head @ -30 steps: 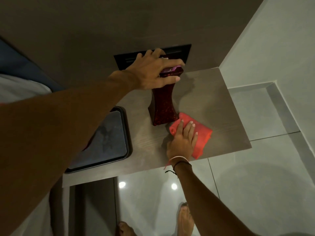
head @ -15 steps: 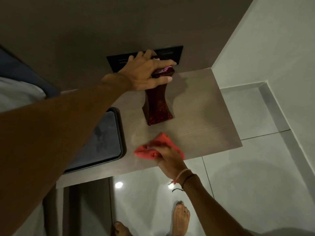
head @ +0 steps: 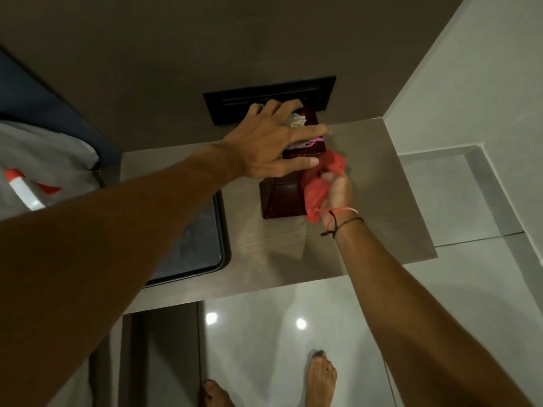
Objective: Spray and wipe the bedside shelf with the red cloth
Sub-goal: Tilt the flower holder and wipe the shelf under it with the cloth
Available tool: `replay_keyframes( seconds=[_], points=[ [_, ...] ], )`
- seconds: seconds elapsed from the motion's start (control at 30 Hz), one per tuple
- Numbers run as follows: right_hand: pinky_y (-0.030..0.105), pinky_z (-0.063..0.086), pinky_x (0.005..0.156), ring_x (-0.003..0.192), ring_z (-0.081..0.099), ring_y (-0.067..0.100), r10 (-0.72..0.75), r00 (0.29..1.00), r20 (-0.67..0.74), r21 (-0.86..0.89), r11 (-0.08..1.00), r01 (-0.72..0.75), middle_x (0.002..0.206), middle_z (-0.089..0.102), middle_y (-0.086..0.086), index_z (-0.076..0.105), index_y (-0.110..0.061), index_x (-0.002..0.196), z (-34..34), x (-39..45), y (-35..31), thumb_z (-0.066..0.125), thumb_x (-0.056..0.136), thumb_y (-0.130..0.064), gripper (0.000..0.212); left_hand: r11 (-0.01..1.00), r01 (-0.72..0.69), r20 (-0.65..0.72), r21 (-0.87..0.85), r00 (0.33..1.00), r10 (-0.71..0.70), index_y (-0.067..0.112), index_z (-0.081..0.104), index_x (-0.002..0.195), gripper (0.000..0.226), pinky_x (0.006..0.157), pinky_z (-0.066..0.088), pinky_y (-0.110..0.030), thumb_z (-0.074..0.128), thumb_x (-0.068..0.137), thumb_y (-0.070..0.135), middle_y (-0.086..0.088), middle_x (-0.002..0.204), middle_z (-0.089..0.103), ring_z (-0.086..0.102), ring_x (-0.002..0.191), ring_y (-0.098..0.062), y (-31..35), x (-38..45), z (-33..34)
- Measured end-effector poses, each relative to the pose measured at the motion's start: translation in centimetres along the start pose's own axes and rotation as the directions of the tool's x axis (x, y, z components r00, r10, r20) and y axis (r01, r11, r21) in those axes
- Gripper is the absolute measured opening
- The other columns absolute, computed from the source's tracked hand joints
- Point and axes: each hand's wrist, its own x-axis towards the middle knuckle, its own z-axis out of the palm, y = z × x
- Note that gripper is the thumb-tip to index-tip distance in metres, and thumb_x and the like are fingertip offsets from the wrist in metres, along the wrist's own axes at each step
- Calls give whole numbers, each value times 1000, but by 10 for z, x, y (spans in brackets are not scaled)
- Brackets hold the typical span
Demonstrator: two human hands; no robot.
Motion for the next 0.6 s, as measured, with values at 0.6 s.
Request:
replay_keyframes(
  seconds=[0.6],
  points=[
    [45, 48, 94, 93, 65, 28, 390, 907, 160, 198, 887, -417, 105, 69, 15, 62, -7, 124, -22, -89, 97, 42, 98, -11, 32, 1000, 15, 5, 7, 1000, -15, 47, 26, 156, 73, 112, 30, -61, 30, 89, 75, -20, 163, 25, 34, 142, -43, 8, -3, 0]
  ],
)
